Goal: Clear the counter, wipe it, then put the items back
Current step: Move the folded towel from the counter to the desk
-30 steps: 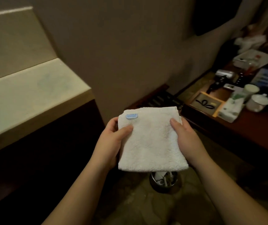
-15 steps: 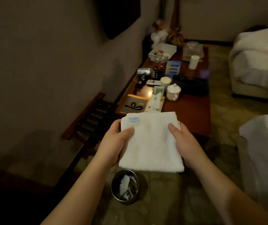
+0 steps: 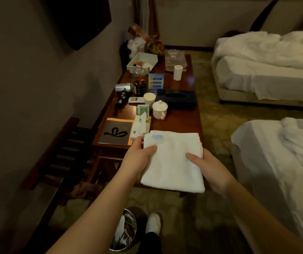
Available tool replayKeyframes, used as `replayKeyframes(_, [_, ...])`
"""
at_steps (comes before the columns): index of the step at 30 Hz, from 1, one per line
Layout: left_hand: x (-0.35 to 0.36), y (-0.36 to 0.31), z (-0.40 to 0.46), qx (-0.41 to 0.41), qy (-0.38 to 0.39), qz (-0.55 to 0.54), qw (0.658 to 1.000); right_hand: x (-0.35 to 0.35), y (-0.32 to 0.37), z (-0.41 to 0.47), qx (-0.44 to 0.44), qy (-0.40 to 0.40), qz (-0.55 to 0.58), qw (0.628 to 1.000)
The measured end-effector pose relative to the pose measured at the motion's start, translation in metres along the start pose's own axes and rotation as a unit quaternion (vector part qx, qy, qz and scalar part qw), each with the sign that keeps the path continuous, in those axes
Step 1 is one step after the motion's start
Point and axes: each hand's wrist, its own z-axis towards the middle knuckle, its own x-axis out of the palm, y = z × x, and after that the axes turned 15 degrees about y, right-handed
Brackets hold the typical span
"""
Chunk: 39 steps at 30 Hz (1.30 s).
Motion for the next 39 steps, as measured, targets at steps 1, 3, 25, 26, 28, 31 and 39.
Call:
replayKeyframes(1, [0.000, -0.001, 0.009, -0.003, 0.003, 0.000, 1.000, -0.004, 0.000, 0.008, -0.002, -0.009, -0.004, 1.000])
replayKeyframes(3, [-0.002, -0.003, 0.030, -0.009, 0.009, 0.008, 1.000, -0.011, 0.003, 0.027, 0.000, -0.028, -0.016, 0.999])
replayKeyframes(25, [-0.011, 0.022, 0.302, -0.140, 0.028, 0.205, 0.968, -0.097, -0.007, 0.261, 0.119, -0.133, -0.116, 0.977])
replayKeyframes(26, [-0.012, 0.025, 0.309, -0.143, 0.022, 0.206, 0.968, -0.099, -0.009, 0.268, 0.122, -0.139, -0.134, 0.974])
replayKeyframes(28, [-0.013, 0.031, 0.322, -0.151, 0.017, 0.208, 0.966, -0.102, -0.013, 0.281, 0.133, -0.151, -0.165, 0.966])
replayKeyframes(31, [-0.016, 0.043, 0.337, -0.154, 0.005, 0.228, 0.962, -0.100, -0.020, 0.298, 0.138, -0.162, -0.196, 0.957])
replayKeyframes(39, [-0.013, 0.073, 0.347, -0.176, -0.033, 0.286, 0.941, -0.090, -0.046, 0.314, 0.140, -0.219, -0.308, 0.915])
